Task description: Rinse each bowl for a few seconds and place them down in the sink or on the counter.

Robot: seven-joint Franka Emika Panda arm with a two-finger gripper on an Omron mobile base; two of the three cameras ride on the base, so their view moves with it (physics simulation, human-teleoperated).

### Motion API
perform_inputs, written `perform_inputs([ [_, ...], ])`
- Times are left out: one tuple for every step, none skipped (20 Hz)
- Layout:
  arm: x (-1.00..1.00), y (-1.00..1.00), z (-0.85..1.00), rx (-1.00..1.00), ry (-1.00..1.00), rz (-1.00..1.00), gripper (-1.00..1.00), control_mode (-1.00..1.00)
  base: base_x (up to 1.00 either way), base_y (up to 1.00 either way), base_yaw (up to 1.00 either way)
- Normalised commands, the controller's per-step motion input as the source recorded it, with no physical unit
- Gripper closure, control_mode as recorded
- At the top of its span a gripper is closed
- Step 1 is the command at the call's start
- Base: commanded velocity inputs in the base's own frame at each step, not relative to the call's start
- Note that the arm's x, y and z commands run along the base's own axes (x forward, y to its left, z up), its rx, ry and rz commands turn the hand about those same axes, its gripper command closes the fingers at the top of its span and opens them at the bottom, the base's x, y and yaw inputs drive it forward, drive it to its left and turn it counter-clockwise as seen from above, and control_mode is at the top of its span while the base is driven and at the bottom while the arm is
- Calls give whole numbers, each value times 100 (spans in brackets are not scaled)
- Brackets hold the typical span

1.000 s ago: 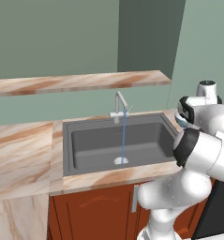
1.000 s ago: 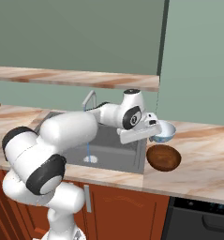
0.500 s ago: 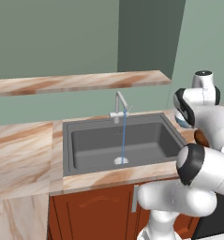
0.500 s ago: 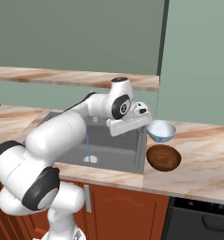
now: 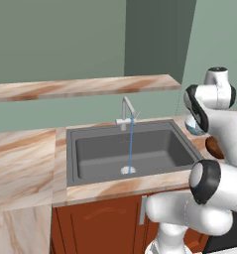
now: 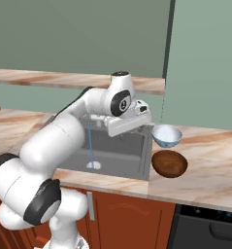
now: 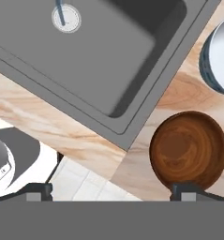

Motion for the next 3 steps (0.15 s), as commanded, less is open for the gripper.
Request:
perform_inputs([
  [-13, 16, 22, 9, 5, 9, -100, -100, 0, 0, 0],
  [-14, 16, 21, 9, 5, 9, -100, -100, 0, 0, 0],
  [-14, 16, 21, 9, 5, 9, -100, -100, 0, 0, 0],
])
